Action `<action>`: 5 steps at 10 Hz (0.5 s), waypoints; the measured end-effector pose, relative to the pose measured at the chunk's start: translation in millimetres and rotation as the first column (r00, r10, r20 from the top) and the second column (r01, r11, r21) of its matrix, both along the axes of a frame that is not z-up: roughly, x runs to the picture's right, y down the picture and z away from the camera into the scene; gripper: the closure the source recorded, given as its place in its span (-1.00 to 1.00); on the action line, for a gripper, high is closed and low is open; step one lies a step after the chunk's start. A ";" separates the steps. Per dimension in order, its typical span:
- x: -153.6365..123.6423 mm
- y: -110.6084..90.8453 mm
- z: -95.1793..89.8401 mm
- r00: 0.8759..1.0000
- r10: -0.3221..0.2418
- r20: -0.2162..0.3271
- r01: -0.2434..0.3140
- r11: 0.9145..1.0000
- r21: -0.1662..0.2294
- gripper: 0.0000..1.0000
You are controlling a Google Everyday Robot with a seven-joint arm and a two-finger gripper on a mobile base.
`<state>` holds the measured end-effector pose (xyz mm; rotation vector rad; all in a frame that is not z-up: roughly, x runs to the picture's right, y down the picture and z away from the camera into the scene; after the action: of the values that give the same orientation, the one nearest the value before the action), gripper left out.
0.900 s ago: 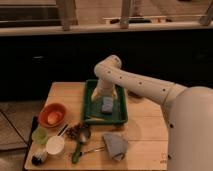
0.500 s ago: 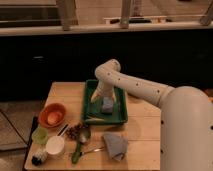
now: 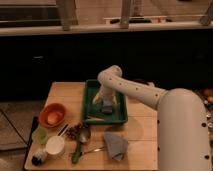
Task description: Place sponge in table surface
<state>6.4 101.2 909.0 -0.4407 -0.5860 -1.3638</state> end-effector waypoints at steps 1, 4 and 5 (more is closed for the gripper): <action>5.2 1.7 6.8 1.000 0.002 -0.007 -0.002 1.000 0.004 -0.38; 15.9 1.3 18.7 1.000 0.006 -0.016 -0.006 1.000 0.008 0.24; 18.5 0.9 20.3 1.000 0.008 -0.018 -0.007 1.000 0.007 0.38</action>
<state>25.0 102.1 929.3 -0.4446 -0.5677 -1.3530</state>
